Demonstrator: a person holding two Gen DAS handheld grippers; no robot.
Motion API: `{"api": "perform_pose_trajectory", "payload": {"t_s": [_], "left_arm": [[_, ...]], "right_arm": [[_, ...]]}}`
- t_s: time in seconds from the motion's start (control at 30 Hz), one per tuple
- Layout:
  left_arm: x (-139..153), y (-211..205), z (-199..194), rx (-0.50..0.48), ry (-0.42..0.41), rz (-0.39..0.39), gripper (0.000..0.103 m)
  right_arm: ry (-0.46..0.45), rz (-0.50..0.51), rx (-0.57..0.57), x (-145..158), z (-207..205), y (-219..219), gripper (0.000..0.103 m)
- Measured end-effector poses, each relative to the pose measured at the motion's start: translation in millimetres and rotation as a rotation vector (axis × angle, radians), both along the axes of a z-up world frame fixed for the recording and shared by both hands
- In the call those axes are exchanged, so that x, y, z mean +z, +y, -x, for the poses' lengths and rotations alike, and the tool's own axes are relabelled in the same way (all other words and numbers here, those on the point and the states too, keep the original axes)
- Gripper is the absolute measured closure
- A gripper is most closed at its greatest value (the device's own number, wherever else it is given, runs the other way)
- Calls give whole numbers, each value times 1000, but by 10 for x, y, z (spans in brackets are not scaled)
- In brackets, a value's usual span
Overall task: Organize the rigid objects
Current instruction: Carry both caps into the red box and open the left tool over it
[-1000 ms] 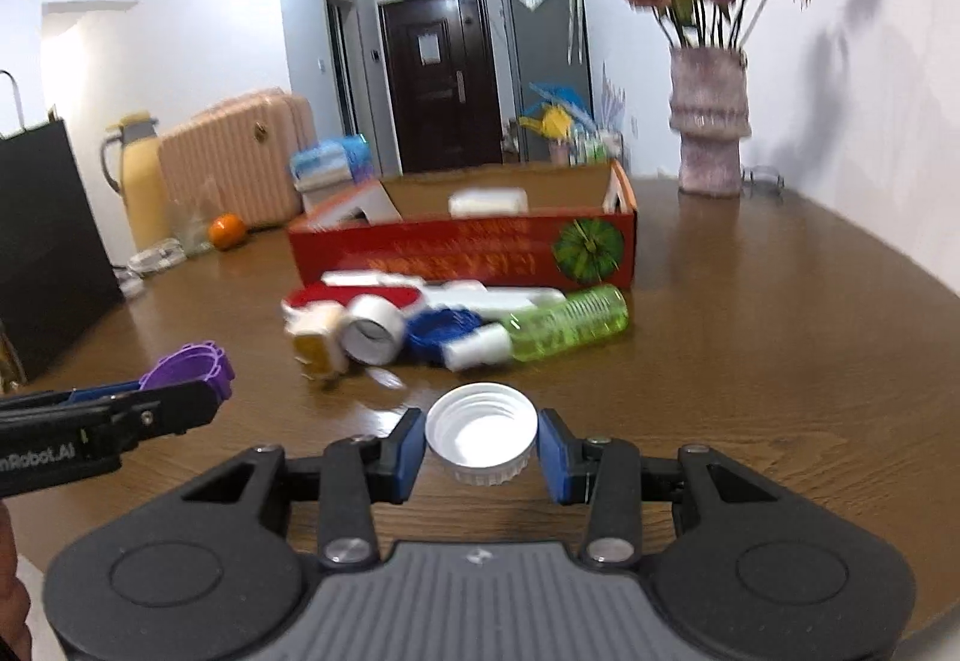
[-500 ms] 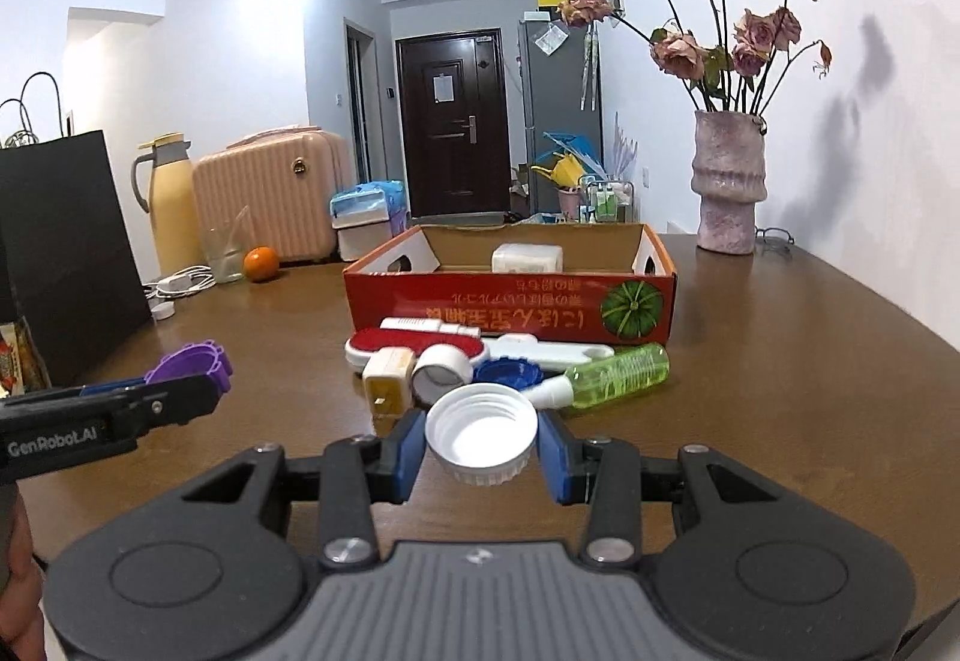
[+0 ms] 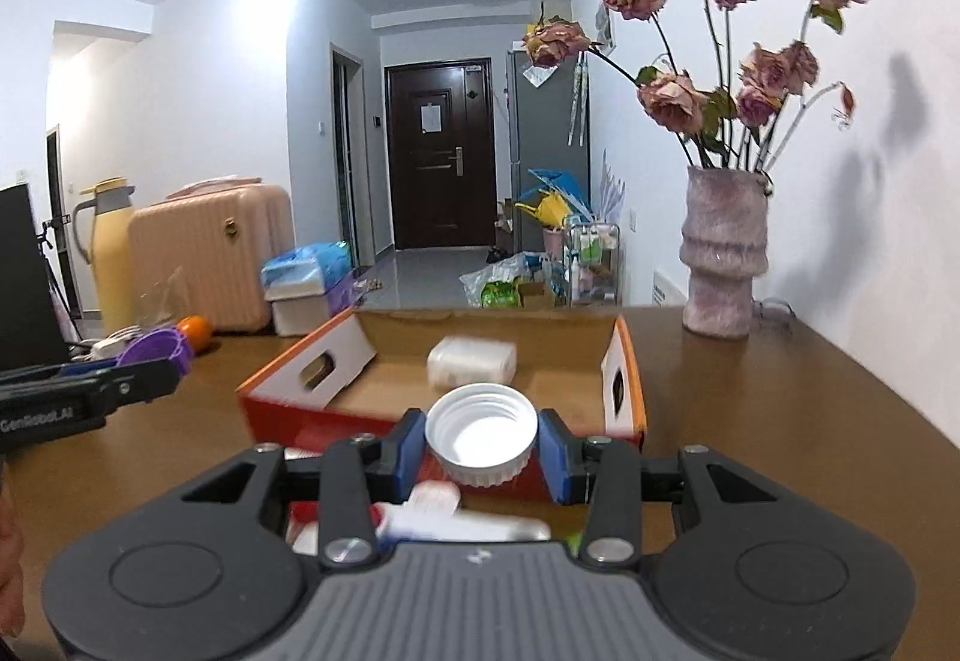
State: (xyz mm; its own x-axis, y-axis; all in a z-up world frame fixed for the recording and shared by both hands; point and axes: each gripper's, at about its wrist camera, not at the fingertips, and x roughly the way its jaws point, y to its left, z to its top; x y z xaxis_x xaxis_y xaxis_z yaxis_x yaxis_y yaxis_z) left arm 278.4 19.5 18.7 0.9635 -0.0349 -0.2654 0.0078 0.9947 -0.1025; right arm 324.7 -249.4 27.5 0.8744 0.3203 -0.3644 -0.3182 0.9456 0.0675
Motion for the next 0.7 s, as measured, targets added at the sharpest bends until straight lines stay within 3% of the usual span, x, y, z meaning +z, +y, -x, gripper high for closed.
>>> {"api": "perform_pose_trajectory", "payload": {"t_s": [0.37,0.57,0.7], "left_arm": [[105,205,-1180,6,10,-69,48],[119,218,-1832,-9,18,-40,48],[21,179,-2386,-29,98,-83,48]], "right_arm": [[-48,14,1,99,-1150,82,63],[-54,53,-25,64,-1824,134,63],[0,118,-35,-10,-2339,222,63]]}}
